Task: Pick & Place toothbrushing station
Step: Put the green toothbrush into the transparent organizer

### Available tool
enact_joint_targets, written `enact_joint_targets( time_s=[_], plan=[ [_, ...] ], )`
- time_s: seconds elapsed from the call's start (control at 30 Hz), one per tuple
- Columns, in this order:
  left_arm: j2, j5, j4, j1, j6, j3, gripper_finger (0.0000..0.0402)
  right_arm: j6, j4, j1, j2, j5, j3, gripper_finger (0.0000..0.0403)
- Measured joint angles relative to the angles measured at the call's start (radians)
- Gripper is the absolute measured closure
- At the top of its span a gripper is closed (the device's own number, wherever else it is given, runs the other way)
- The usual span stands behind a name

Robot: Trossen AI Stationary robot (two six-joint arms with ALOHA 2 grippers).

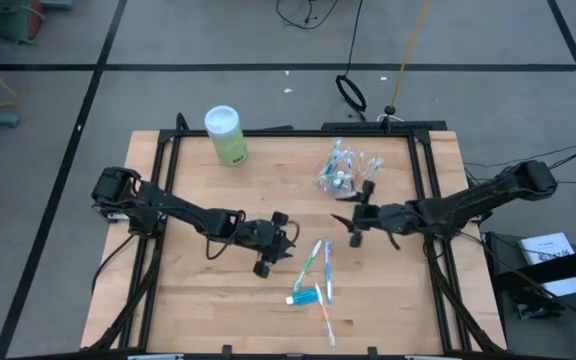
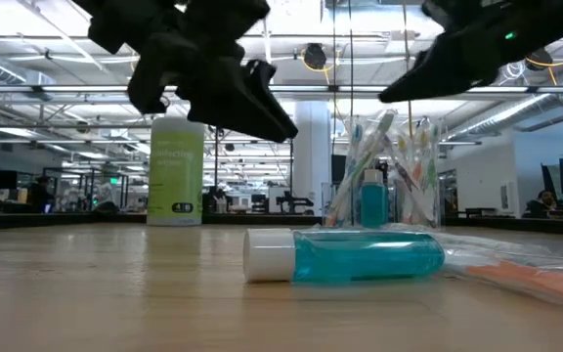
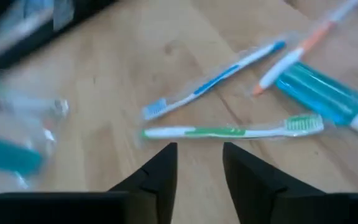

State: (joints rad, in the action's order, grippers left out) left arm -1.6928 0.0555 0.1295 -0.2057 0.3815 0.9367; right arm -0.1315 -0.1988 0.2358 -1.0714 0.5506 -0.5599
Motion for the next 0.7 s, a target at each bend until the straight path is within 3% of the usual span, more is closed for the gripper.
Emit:
enact_joint_targets(
  time_s=[0.2, 0.43, 0.53, 0.7],
  plan=[
    [-0.017, -0.046, 0.047, -0.032, 0.235, 0.000, 0.0229, 0.281, 0.133, 0.037, 0.129, -0.151, 0.000, 0.0202],
    [-0.122, -0.047, -0.026, -0.063, 0.665, 0.098, 0.0220, 0.303, 0.139, 0.048, 0.138, -0.162, 0.000, 0.0202],
    [-0.193, -0.042, -0.176, -0.079, 0.709, 0.229, 0.0220, 0.303, 0.142, 0.048, 0.134, -0.162, 0.000, 0.0202],
    [-0.328, 0.057, -0.395, -0.075, 0.682, 0.449, 0.0220, 0.356, 0.141, 0.048, 0.128, -0.163, 0.001, 0.0202]
  ],
)
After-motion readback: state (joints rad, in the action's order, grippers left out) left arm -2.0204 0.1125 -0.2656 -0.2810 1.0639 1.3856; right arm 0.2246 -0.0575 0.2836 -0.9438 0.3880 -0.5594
